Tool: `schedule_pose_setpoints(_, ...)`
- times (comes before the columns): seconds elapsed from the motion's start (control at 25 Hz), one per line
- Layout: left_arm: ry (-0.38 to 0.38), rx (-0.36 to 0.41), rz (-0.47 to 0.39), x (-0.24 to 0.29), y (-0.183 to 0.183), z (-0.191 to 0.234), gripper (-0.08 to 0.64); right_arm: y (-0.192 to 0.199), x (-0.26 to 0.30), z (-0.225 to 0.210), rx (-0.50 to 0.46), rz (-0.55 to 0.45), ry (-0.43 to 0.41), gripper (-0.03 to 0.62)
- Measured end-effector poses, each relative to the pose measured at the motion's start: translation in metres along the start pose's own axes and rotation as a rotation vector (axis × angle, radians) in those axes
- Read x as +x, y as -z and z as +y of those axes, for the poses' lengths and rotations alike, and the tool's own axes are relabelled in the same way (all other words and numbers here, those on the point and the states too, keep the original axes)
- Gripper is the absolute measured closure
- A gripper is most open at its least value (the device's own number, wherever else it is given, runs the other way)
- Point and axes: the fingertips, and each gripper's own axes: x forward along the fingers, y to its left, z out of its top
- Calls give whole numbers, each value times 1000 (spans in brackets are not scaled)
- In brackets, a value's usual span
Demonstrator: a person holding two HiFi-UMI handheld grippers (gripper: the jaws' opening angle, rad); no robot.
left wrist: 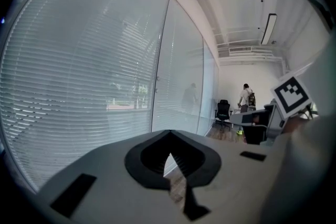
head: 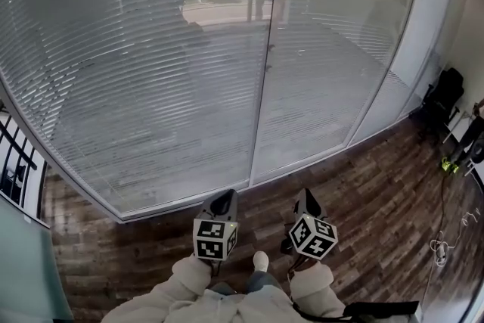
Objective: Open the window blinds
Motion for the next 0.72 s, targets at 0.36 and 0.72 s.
schedule_pose_setpoints(0.36,-64,-24,-36,75,-28,20,561,-33,91,-1,-40,-8,-99,578)
schedule_pose_setpoints(0.72,-119,-45,-47,150,-58,20,561,-69,174,-12,-69,13,-188,578)
